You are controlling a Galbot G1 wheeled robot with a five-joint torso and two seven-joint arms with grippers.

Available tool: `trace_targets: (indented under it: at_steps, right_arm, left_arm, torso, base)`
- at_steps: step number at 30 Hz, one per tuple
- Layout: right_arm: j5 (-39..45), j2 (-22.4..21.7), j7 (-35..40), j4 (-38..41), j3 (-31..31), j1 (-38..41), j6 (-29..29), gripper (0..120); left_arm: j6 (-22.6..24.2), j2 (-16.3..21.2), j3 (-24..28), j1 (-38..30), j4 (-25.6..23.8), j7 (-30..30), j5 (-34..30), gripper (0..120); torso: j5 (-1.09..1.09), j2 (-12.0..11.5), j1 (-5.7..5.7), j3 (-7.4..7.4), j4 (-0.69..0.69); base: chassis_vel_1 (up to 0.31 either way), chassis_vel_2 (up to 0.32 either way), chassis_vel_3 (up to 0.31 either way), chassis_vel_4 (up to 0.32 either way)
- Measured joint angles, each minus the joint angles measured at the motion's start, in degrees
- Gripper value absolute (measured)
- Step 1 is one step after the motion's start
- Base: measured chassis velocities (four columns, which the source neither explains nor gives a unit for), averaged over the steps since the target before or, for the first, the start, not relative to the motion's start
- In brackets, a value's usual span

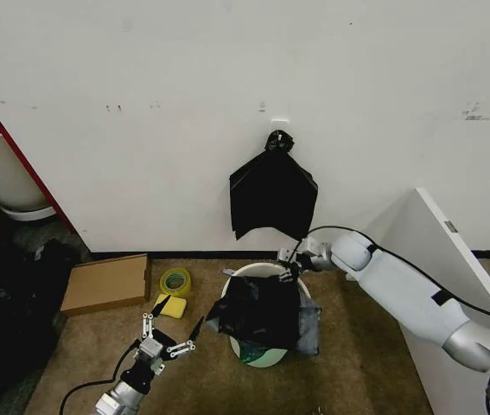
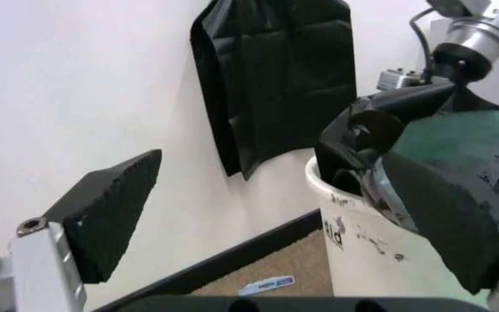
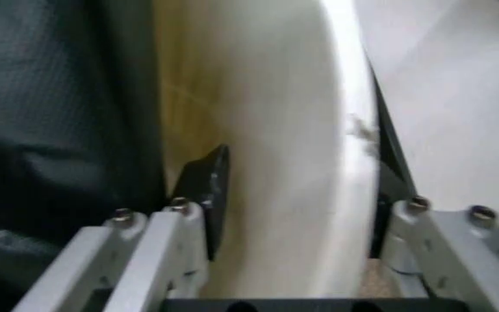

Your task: Place the garbage bag over the trash bin.

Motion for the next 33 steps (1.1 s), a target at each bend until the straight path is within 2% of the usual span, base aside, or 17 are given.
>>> trace_targets:
  at_steps: [2, 4, 6, 8, 9, 13, 14, 16, 18, 20, 22, 23, 24, 26, 28, 30, 33]
  right_arm:
    - [2.0, -0.7, 0.8, 0.8, 0.1, -0.7, -0.6, 30]
    - [2.5, -0.8, 1.1, 1.0, 0.1, -0.8, -0.8, 30]
    - [8.0, -2.5, 4.2, 3.1, -0.1, -2.0, -3.1, 17]
    - [12.6, -4.1, 7.8, 5.5, -0.3, -3.3, -5.4, 11]
    - [12.6, -4.1, 7.8, 5.5, -0.3, -3.3, -5.4, 11]
    - [21.9, -7.9, 19.9, 12.2, -0.3, -7.4, -11.0, 4]
    - [21.9, -7.9, 19.9, 12.2, -0.3, -7.4, -11.0, 4]
    - [32.9, -10.2, 36.2, 18.9, -0.7, -10.8, -15.9, 4]
    - [44.1, -11.0, 48.7, 24.7, -0.9, -13.6, -17.2, 0]
    - [54.3, -11.1, 61.6, 30.3, 0.1, -17.6, -15.9, 0]
    - [56.0, -11.1, 64.7, 31.5, 0.8, -19.0, -15.3, 0]
    - [58.7, -11.0, 71.2, 34.3, 3.0, -22.8, -13.6, 0]
    - [59.2, -11.0, 73.0, 35.1, 3.8, -24.2, -12.9, 0]
    - [60.4, -9.7, 83.9, 38.9, 8.3, -31.8, -7.8, 0]
    - [60.4, -7.7, 90.1, 40.0, 12.3, -35.9, -4.5, 0]
    - [60.3, -7.1, 91.2, 40.1, 13.3, -36.8, -3.9, 0]
    - [57.9, -2.8, 97.7, 40.8, 18.6, -43.1, 0.6, 0]
  left_arm:
    - [0.2, 0.0, 0.3, -0.2, 0.0, -0.7, 0.1, 100]
    - [0.2, 0.0, 0.3, -0.2, 0.0, -0.8, 0.2, 100]
    - [0.4, 0.0, 0.6, -0.4, 0.2, -2.0, 0.3, 100]
    - [0.5, 0.1, 0.7, -0.6, 0.3, -3.1, 0.5, 100]
    - [0.5, 0.1, 0.7, -0.6, 0.3, -3.1, 0.5, 100]
    - [0.8, 0.5, 1.2, -0.8, 0.3, -6.5, 1.4, 100]
    - [0.8, 0.5, 1.2, -0.8, 0.3, -6.5, 1.4, 100]
    - [1.0, 0.6, 1.6, -1.1, 0.4, -8.0, 1.7, 100]
    - [1.0, 0.7, 2.0, -1.3, 0.4, -8.7, 1.9, 100]
    - [1.0, 0.8, 2.5, -1.6, 0.5, -9.2, 2.0, 100]
    - [1.0, 0.8, 2.6, -1.6, 0.5, -9.3, 2.1, 100]
    - [1.0, 0.8, 2.9, -1.7, 0.5, -9.6, 2.1, 100]
    - [1.0, 0.8, 3.0, -1.7, 0.5, -9.7, 2.1, 100]
    - [0.9, 0.9, 3.5, -1.8, 0.1, -10.1, 2.2, 100]
    - [0.9, 1.1, 3.6, -1.8, -0.2, -10.2, 2.2, 100]
    - [0.9, 1.1, 3.7, -1.8, -0.3, -10.3, 2.2, 100]
    - [0.8, 1.3, 4.0, -1.6, -1.1, -10.5, 2.2, 100]
  torso:
    - [0.00, 0.0, 0.00, 0.00, 0.00]
    - [-0.01, 0.0, 0.00, 0.00, 0.01]
    - [0.00, 0.0, 0.00, 0.00, 0.01]
    - [-0.02, 0.0, 0.00, 0.00, 0.00]
    - [-0.02, 0.0, 0.00, 0.00, 0.00]
    - [-0.03, 0.0, 0.00, -0.01, -0.01]
    - [-0.03, 0.0, 0.00, -0.01, -0.01]
    - [-0.01, 0.0, 0.00, 0.00, -0.03]
    - [-0.01, 0.0, 0.00, 0.00, -0.01]
    - [0.03, 0.0, 0.00, 0.00, 0.04]
    - [0.03, 0.0, 0.00, 0.01, 0.05]
    - [0.02, 0.0, 0.00, 0.01, 0.05]
    - [0.01, 0.0, 0.00, 0.00, 0.04]
    - [0.02, 0.0, 0.00, 0.00, -0.02]
    - [-0.01, 0.0, 0.00, 0.00, 0.00]
    - [-0.02, 0.0, 0.00, 0.00, 0.00]
    - [-0.01, 0.0, 0.00, 0.00, 0.00]
  base:
    - [0.000, 0.000, 0.000, 0.000]
    - [0.000, 0.000, 0.000, 0.000]
    - [0.000, 0.000, 0.000, 0.000]
    - [0.000, 0.000, 0.000, 0.000]
    - [0.000, 0.000, 0.000, 0.000]
    - [0.000, 0.000, 0.000, 0.000]
    - [0.000, 0.000, 0.000, 0.000]
    - [0.000, 0.000, 0.000, 0.000]
    - [0.000, 0.000, 0.000, 0.000]
    - [0.000, 0.000, 0.000, 0.000]
    - [0.000, 0.000, 0.000, 0.000]
    - [0.000, 0.000, 0.000, 0.000]
    - [0.000, 0.000, 0.000, 0.000]
    - [0.000, 0.000, 0.000, 0.000]
    - [0.000, 0.000, 0.000, 0.000]
    - [0.000, 0.000, 0.000, 0.000]
    - [0.000, 0.000, 0.000, 0.000]
